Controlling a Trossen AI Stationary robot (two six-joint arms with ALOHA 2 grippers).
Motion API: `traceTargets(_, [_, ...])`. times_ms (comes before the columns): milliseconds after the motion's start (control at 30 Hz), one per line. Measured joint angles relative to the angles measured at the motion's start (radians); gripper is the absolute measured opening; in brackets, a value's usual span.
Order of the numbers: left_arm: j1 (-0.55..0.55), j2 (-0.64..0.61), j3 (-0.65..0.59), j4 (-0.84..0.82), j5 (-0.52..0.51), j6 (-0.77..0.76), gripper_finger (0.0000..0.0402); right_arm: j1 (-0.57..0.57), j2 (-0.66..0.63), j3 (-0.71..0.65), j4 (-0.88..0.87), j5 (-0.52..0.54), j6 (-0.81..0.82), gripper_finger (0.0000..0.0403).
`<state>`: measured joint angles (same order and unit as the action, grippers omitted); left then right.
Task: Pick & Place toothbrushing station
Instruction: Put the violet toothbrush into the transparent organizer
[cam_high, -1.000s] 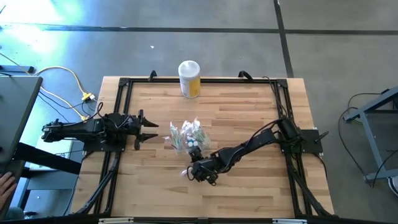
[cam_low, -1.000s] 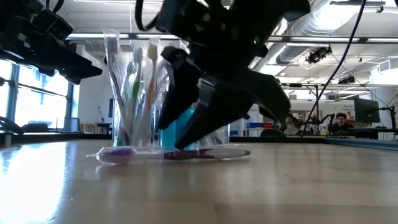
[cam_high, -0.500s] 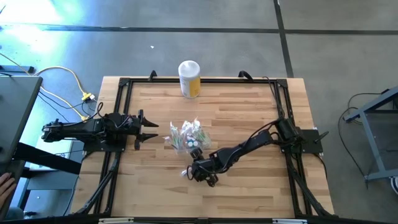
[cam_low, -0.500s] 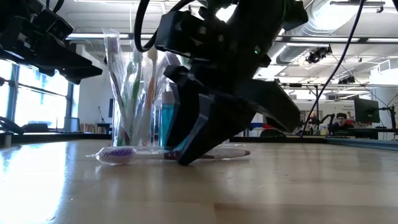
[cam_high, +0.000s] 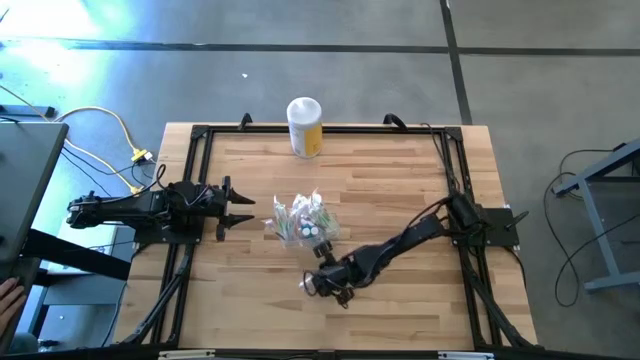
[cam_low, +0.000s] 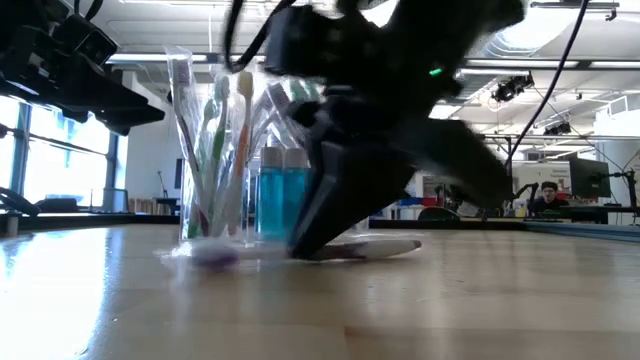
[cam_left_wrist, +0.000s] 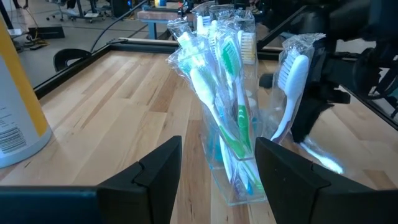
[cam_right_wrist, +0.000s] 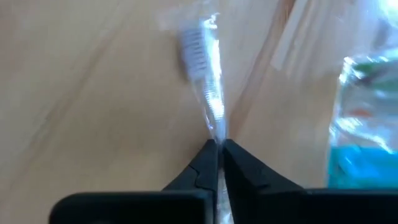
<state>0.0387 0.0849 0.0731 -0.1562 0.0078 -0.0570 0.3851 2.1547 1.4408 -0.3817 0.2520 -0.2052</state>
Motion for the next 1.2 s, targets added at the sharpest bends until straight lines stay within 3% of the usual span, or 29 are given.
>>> traceTargets(300, [0.000,0.000,0.000,0.001,0.000,0.000,0.0200,0.123,-0.188,-0.002,-0.044,0.261,-0.006,0.0000])
traceTargets(567, [0.000,0.000,0.000,0.010,0.000,0.000,0.0200,0.186,-0.359,-0.013,-0.027,0.321,0.030,0.0001])
traceTargets(700, [0.000,0.000,-0.001,0.013,0.000,0.000,0.0200,0.183,-0.426,-0.125,0.066,0.325,0.044,0.0001])
traceTargets(900, [0.000,0.000,-0.003,0.036,0.000,0.000,0.0200,0.139,-0.588,-0.438,0.422,0.305,0.037,0.0002])
traceTargets(1067, [0.000,0.000,-0.003,0.039,0.000,0.000,0.0200,0.061,-0.703,-0.711,0.979,0.113,-0.033,0.0002])
traceTargets(1200, [0.000,0.000,-0.003,0.041,0.000,0.000,0.0200,-0.027,-0.713,-0.853,1.328,0.003,-0.051,0.0003])
